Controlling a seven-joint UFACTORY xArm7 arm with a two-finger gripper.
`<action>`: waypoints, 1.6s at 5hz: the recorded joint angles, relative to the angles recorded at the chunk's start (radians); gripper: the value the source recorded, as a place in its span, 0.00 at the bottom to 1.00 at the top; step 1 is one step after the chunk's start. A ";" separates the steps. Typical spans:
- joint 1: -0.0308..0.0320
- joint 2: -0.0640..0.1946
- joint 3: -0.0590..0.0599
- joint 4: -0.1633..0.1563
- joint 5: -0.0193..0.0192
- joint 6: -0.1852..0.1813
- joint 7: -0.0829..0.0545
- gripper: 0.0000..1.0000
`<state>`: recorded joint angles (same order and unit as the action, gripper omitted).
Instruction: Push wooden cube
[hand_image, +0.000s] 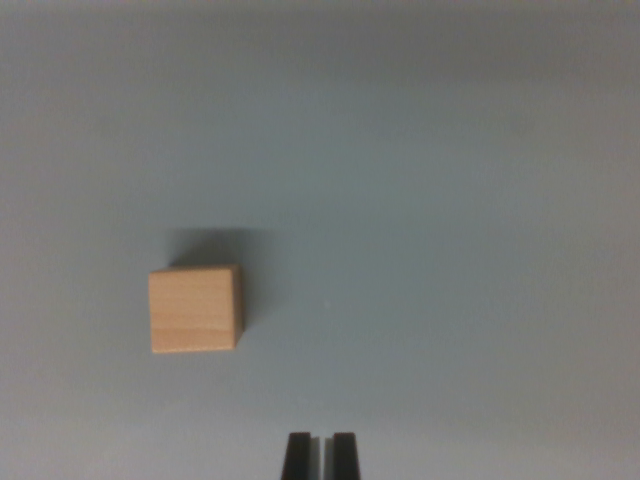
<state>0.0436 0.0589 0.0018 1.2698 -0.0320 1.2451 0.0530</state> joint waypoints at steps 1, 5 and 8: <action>0.0000 0.000 0.000 0.000 0.0000 0.000 0.000 0.00; 0.0094 0.019 0.010 -0.077 0.0049 -0.094 0.012 0.00; 0.0189 0.038 0.019 -0.154 0.0098 -0.188 0.025 0.00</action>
<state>0.0625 0.0971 0.0212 1.1158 -0.0222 1.0566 0.0779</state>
